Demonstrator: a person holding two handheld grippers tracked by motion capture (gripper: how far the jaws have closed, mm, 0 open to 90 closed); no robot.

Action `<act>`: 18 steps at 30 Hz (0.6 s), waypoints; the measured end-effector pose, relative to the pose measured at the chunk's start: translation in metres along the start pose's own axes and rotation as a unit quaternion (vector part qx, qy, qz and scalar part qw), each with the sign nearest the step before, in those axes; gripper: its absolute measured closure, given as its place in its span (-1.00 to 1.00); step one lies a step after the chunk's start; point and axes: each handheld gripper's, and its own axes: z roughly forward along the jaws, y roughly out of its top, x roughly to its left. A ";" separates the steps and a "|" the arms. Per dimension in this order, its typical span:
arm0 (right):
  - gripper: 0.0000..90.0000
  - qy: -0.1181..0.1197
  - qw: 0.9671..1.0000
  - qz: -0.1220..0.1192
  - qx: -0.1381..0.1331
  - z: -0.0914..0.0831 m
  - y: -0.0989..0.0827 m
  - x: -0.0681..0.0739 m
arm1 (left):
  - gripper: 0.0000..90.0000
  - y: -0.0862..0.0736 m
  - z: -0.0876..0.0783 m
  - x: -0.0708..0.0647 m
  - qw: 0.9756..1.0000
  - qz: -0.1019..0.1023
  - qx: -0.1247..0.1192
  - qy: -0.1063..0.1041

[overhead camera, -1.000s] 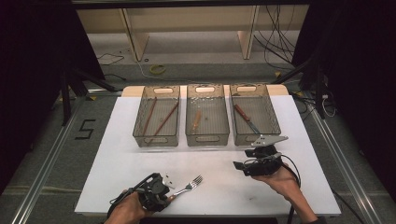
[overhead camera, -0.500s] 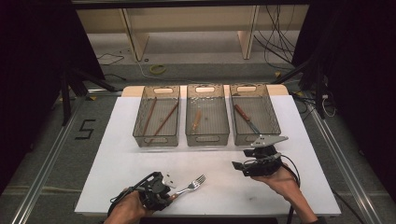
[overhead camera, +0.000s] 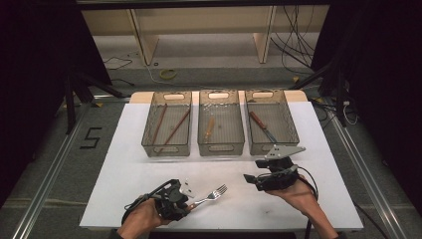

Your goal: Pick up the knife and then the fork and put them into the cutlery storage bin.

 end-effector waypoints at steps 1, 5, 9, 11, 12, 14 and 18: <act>-0.24 0.002 1.000 -0.002 0.000 0.000 0.001 0.001 | 0.70 0.001 0.000 0.000 1.000 0.005 0.002 0.000; -0.24 0.010 1.000 -0.013 -0.002 0.000 0.003 0.007 | 0.70 0.006 0.000 0.000 1.000 0.010 -0.004 -0.002; -0.24 0.019 0.999 -0.025 -0.001 0.000 0.004 0.013 | 0.70 0.011 0.000 0.000 1.000 0.019 -0.007 -0.006; -0.24 0.024 0.999 -0.031 -0.002 0.001 0.005 0.016 | 0.70 0.014 0.001 0.000 1.000 0.022 -0.007 -0.006; -0.24 0.027 0.999 -0.035 -0.002 0.001 0.006 0.018 | 0.70 0.016 0.002 0.000 1.000 0.026 -0.007 -0.006; -0.24 0.033 0.999 -0.042 -0.002 0.002 0.007 0.022 | 0.70 0.018 0.002 -0.001 1.000 0.029 -0.007 -0.008; -0.24 0.047 0.997 -0.058 -0.003 0.002 0.009 0.029 | 0.70 0.023 0.004 -0.002 0.999 0.036 -0.009 -0.010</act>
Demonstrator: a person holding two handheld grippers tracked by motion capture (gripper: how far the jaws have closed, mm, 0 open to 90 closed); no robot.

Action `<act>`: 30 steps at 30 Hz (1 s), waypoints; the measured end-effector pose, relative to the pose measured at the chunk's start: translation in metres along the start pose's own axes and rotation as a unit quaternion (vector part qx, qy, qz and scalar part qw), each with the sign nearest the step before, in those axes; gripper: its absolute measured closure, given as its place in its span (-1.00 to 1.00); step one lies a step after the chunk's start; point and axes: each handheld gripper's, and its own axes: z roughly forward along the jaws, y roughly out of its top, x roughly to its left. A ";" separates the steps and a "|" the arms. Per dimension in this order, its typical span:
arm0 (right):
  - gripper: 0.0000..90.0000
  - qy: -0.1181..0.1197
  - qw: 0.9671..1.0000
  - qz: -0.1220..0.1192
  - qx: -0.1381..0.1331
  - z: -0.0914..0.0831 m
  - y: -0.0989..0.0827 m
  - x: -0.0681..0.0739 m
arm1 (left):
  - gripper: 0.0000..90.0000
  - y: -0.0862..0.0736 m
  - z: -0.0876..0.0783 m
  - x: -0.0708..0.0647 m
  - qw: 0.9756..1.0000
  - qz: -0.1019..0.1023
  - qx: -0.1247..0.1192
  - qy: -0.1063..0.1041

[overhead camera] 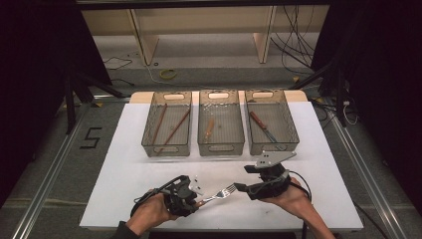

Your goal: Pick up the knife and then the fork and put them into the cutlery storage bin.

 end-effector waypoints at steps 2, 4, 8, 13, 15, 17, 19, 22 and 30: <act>-0.24 0.009 1.000 -0.009 0.000 0.001 0.001 0.004 | 0.70 0.003 0.000 0.000 1.000 0.004 -0.001 0.000; -0.24 0.019 1.000 -0.018 0.003 0.003 0.003 0.009 | 0.70 0.006 0.000 -0.001 1.000 0.010 -0.001 -0.002; -0.24 0.035 0.999 -0.041 0.010 0.008 0.005 0.018 | 0.70 0.012 0.000 -0.005 1.000 0.022 -0.008 -0.005; -0.24 0.048 0.997 -0.062 0.025 0.016 0.004 0.026 | 0.70 0.019 -0.001 -0.009 0.999 0.040 -0.008 -0.010; -0.22 0.055 0.995 -0.074 0.033 0.019 0.004 0.029 | 0.70 0.021 -0.002 -0.011 0.999 0.046 -0.011 -0.010; -0.22 0.062 0.994 -0.083 0.043 0.024 0.004 0.032 | 0.70 0.024 -0.002 -0.013 0.999 0.050 -0.014 -0.012; -0.21 0.068 0.992 -0.093 0.052 0.029 0.003 0.034 | 0.70 0.025 -0.003 -0.015 0.998 0.060 -0.015 -0.013; -0.21 0.077 0.989 -0.103 0.067 0.036 0.002 0.036 | 0.70 0.027 -0.005 -0.018 0.997 0.067 -0.017 -0.013; -0.13 0.096 0.984 -0.122 0.090 0.044 0.000 0.041 | 0.70 0.032 -0.010 -0.026 0.996 0.087 -0.024 -0.014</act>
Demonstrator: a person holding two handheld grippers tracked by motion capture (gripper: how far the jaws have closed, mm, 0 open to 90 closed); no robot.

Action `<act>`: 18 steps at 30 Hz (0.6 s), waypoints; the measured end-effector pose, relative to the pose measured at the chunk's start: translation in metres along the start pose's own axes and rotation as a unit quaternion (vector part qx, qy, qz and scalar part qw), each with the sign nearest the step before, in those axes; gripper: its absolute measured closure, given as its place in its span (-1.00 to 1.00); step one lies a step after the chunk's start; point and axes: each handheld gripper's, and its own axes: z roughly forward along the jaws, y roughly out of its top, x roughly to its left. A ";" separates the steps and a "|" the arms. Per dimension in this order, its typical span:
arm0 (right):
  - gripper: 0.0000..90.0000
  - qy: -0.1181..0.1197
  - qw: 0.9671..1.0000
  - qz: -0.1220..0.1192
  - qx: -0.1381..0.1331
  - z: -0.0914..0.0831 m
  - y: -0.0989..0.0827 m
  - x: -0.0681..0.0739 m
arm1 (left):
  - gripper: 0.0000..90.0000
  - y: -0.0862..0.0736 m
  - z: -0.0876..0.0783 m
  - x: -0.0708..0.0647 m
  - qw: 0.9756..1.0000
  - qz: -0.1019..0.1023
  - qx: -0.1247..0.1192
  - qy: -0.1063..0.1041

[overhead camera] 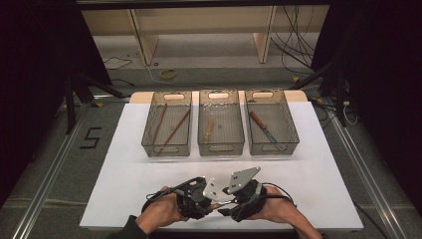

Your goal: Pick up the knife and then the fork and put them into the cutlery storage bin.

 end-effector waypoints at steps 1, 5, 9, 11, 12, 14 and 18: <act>-0.11 0.001 1.000 -0.003 0.003 0.001 0.000 0.000 | 0.70 0.001 0.000 -0.001 1.000 0.002 0.000 -0.001; 0.03 0.006 1.000 -0.017 0.012 0.003 0.000 0.003 | 0.70 0.002 -0.001 -0.002 1.000 0.012 0.004 -0.002; 0.16 0.006 0.999 -0.027 0.022 0.005 -0.001 0.004 | 0.70 0.003 0.000 -0.004 1.000 0.014 -0.001 -0.005; 0.21 0.005 0.999 -0.033 0.029 0.006 -0.002 0.004 | 0.70 0.003 -0.001 -0.003 1.000 0.023 0.001 -0.003; 0.24 0.005 0.999 -0.034 0.031 0.007 -0.002 0.004 | 0.70 0.003 -0.001 -0.003 1.000 0.023 0.001 -0.004; 0.28 0.008 0.999 -0.026 0.035 0.008 -0.003 0.005 | 0.69 0.003 -0.001 -0.004 1.000 0.026 0.001 -0.004; 0.38 0.008 0.999 -0.032 0.042 0.009 -0.003 0.006 | 0.69 0.003 -0.001 -0.004 1.000 0.029 0.001 -0.005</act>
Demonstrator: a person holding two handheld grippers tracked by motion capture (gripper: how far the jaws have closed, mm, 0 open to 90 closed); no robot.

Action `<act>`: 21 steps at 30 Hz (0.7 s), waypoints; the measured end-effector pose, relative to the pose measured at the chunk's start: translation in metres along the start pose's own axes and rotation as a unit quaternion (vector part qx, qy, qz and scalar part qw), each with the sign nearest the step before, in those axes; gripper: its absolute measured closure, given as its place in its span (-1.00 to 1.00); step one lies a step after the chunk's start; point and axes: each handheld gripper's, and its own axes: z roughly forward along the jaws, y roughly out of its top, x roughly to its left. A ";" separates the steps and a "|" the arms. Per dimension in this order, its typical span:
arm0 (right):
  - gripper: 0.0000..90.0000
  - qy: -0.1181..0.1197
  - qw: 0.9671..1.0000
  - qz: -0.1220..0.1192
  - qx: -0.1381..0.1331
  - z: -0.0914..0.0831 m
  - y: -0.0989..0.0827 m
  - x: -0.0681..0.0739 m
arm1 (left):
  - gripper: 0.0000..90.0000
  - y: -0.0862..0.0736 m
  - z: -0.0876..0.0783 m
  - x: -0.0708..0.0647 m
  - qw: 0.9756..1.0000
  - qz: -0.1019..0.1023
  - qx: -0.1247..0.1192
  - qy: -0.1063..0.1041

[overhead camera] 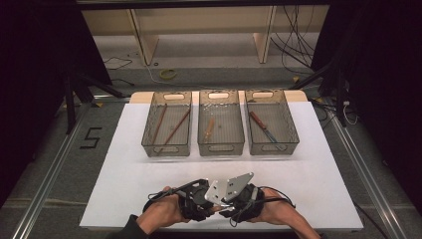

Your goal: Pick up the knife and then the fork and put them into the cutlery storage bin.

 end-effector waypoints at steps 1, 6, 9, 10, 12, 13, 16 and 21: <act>0.40 -0.004 1.000 -0.001 0.001 0.000 0.000 0.001 | 0.69 0.000 0.000 0.000 1.000 0.001 0.000 0.000; 0.54 0.000 1.000 -0.007 0.004 0.001 0.000 0.001 | 0.69 0.000 0.000 -0.001 1.000 0.010 0.001 -0.003; 0.58 0.010 1.000 -0.010 0.005 0.001 -0.001 0.001 | 0.69 0.000 0.000 -0.002 1.000 0.024 0.001 -0.005; 0.60 0.012 1.000 -0.013 0.005 0.001 -0.001 0.001 | 0.69 0.000 0.000 -0.002 0.999 0.032 0.001 -0.005; 0.65 0.018 1.000 -0.017 0.007 0.001 -0.002 0.001 | 0.69 -0.001 0.001 -0.003 0.999 0.045 0.000 -0.007; 0.67 0.024 1.000 -0.019 0.006 0.001 -0.002 0.002 | 0.68 -0.001 0.001 -0.003 0.999 0.054 0.001 -0.006; 0.75 0.034 0.999 -0.025 0.011 0.000 -0.003 0.002 | 0.66 -0.001 0.001 -0.004 0.998 0.062 -0.002 -0.005; 0.77 0.034 0.999 -0.026 0.014 0.002 -0.004 0.001 | 0.61 -0.002 0.001 -0.001 0.998 0.059 -0.012 -0.004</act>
